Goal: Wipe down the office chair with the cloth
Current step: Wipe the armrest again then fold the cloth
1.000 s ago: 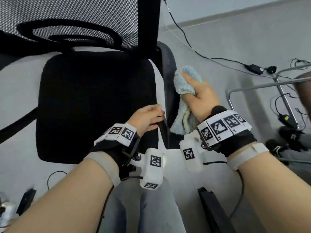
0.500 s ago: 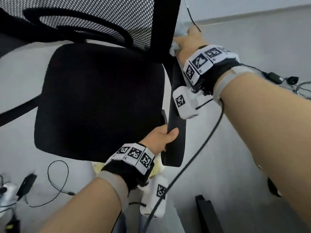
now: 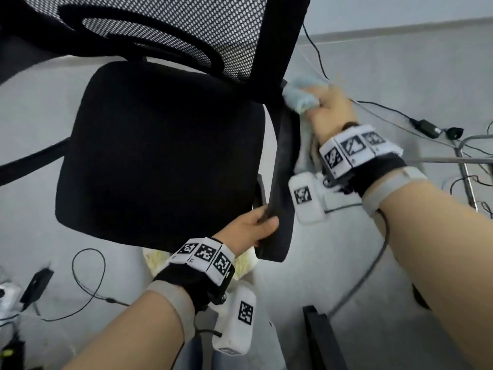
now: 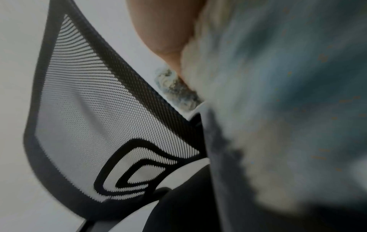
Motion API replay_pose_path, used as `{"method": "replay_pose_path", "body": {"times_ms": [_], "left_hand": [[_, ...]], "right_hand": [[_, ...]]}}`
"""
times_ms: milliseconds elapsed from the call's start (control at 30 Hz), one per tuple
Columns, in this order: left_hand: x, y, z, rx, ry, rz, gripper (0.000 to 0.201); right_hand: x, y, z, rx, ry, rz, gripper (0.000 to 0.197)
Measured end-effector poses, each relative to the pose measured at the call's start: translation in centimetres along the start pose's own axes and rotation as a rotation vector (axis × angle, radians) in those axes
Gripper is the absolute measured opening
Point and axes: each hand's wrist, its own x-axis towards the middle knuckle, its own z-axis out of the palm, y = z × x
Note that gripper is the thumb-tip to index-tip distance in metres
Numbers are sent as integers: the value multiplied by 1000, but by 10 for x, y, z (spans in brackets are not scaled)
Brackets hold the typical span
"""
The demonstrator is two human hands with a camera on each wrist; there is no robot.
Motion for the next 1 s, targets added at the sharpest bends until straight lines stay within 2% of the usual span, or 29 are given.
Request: {"method": "replay_pose_path", "body": {"times_ms": [100, 200, 267, 333, 400, 467, 500, 567, 600, 667, 767, 900, 1000], "left_hand": [[-6, -15, -7, 186, -124, -22, 61], [-4, -20, -5, 492, -52, 11, 50], [-1, -21, -2, 590, -4, 27, 42], [1, -22, -2, 604, -14, 12, 39], [2, -21, -2, 595, -38, 8, 36], [2, -20, -1, 578, -50, 27, 35], [3, -20, -1, 567, -51, 34, 36], [3, -21, -2, 524, -51, 31, 40], [2, -21, -4, 506, -50, 26, 42], [2, -24, -5, 525, -57, 21, 52], [5, -23, -4, 671, -39, 10, 63], [10, -23, 0, 798, 62, -16, 50], [8, -25, 4, 717, 124, -29, 42]], "right_hand": [[22, -15, 3, -130, -70, -13, 34], [9, -11, 10, -103, -63, 58, 34], [-17, 1, 17, -17, -30, 39, 34], [-50, 23, 26, 59, -72, 13, 36], [-89, 38, 30, 120, -142, -4, 48], [-107, 45, 27, 96, -221, 5, 58], [-105, 46, 23, 91, -251, 9, 57], [-83, 39, 15, 107, -192, 43, 35], [-67, 36, 12, 112, -104, 71, 32], [-36, 26, 9, 80, -7, 64, 47], [-5, 12, 16, -26, -6, 12, 38], [-34, 16, 26, -48, -49, 29, 39], [-84, 27, 31, -51, -82, -52, 44]]}}
